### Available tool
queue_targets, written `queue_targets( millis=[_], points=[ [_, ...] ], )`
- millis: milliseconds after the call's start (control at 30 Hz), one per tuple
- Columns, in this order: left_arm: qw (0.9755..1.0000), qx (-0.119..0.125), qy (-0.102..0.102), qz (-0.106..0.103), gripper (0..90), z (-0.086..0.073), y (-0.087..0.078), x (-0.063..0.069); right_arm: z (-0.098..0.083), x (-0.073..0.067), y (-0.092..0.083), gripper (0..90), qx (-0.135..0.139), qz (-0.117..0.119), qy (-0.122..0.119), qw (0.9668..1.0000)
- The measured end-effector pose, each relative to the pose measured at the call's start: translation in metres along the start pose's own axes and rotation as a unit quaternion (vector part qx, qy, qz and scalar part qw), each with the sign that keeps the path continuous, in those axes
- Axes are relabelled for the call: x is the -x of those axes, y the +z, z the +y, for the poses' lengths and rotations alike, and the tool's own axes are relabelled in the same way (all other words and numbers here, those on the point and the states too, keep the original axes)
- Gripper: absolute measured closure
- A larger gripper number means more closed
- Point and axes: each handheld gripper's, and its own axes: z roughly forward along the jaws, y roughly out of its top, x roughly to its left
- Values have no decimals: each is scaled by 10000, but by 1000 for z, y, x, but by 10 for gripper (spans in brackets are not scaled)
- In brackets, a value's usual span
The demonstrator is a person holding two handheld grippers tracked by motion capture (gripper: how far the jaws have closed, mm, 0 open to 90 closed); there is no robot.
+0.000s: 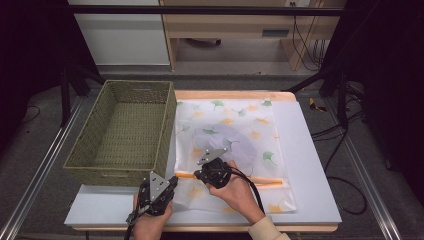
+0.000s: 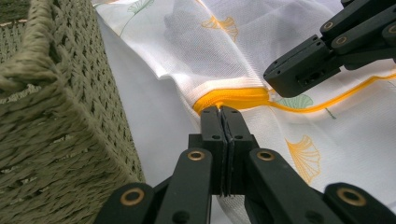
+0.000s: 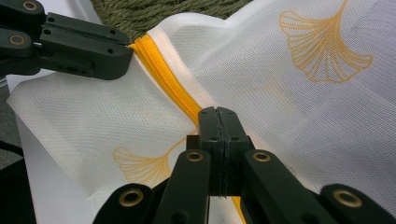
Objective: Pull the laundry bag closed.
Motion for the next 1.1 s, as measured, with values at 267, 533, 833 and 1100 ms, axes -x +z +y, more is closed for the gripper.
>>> queue_targets(
  millis=[267, 533, 833, 1100],
  points=[
    [10000, -8, -6, -11, 892, 0, 0, 1, -1, 0, -1, 900, 28, -25, 13, 10000],
    [10000, 5, -23, -9, 892, -1, -1, -1, -3, 2, -1, 900, -7, -69, 45, 10000],
    [10000, 24, -63, 8, 892, -1, -2, -3, -7, 5, -3, 900, 9, -121, 60, 9999],
    [10000, 14, -43, 5, 892, -2, -2, -2, -11, 7, -5, 900, 59, -126, 99, 9999]
  ],
)
